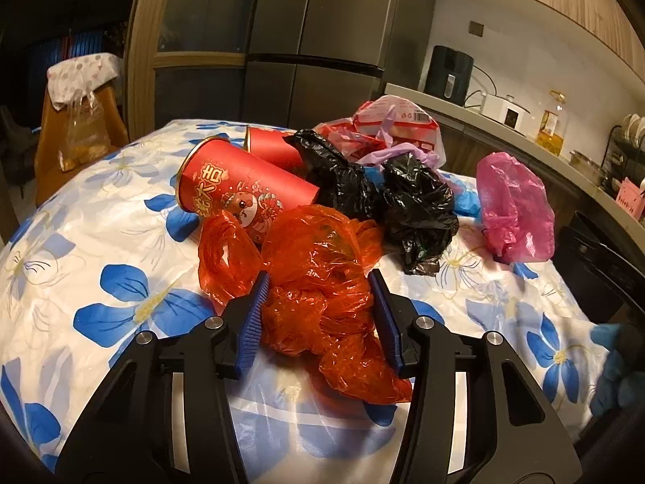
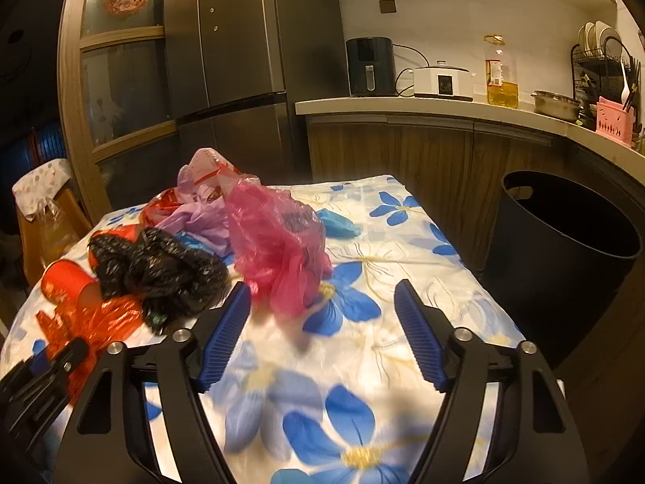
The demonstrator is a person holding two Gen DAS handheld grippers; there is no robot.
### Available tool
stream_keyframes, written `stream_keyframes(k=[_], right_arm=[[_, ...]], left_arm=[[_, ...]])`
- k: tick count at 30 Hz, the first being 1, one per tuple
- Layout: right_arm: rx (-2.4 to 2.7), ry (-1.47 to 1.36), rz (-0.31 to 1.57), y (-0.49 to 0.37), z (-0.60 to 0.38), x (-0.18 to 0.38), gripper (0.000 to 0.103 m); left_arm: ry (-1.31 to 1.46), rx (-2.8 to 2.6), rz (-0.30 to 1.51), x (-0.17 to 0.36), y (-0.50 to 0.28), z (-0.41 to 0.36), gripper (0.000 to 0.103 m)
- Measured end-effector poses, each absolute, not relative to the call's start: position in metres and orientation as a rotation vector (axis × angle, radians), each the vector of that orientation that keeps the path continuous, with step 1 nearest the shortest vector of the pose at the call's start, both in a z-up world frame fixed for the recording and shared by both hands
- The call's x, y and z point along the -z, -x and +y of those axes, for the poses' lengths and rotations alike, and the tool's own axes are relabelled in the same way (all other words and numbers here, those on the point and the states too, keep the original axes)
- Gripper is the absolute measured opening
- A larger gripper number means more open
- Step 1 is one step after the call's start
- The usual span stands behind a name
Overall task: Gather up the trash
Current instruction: 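Grasp the orange-red plastic bag with the left tool while the right tool grasps the pink bag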
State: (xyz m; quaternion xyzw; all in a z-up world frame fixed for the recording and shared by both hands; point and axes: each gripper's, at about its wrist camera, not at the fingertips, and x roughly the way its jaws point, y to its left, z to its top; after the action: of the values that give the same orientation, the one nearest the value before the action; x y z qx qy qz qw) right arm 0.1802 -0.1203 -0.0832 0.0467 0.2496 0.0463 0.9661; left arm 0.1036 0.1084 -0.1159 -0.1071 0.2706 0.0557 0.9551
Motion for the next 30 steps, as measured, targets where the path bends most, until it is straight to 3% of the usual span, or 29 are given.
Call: stream_keyframes(k=[5, 8, 10, 13, 18, 30], right_arm=[[-0.105, -0.114, 0.526, -0.203, -0.117, 0.089, 0.055], [-0.120, -0.117, 0.554, -0.214, -0.114, 0.095, 0.042], [-0.138, -0.117, 0.576, -0.219, -0.112, 0.100, 0.024], [-0.154, -0.111, 0.586, -0.220, -0.109, 0.104, 0.010], [-0.149, -0.111, 0.555, -0.207, -0.113, 0.096, 0.004], [-0.111, -0.144, 0.419, -0.152, -0.147, 0.050, 0.003]], left_arm=[[0.232, -0.097, 0.548, 0.112, -0.103, 0.109, 0.046], [0.222, -0.092, 0.540, 0.108, -0.099, 0.107, 0.045], [0.216, -0.089, 0.534, 0.105, -0.096, 0.105, 0.044], [0.202, -0.083, 0.527, 0.099, -0.092, 0.103, 0.044], [0.194, -0.066, 0.509, 0.089, -0.082, 0.099, 0.044], [0.164, -0.010, 0.435, 0.058, -0.067, 0.073, 0.044]])
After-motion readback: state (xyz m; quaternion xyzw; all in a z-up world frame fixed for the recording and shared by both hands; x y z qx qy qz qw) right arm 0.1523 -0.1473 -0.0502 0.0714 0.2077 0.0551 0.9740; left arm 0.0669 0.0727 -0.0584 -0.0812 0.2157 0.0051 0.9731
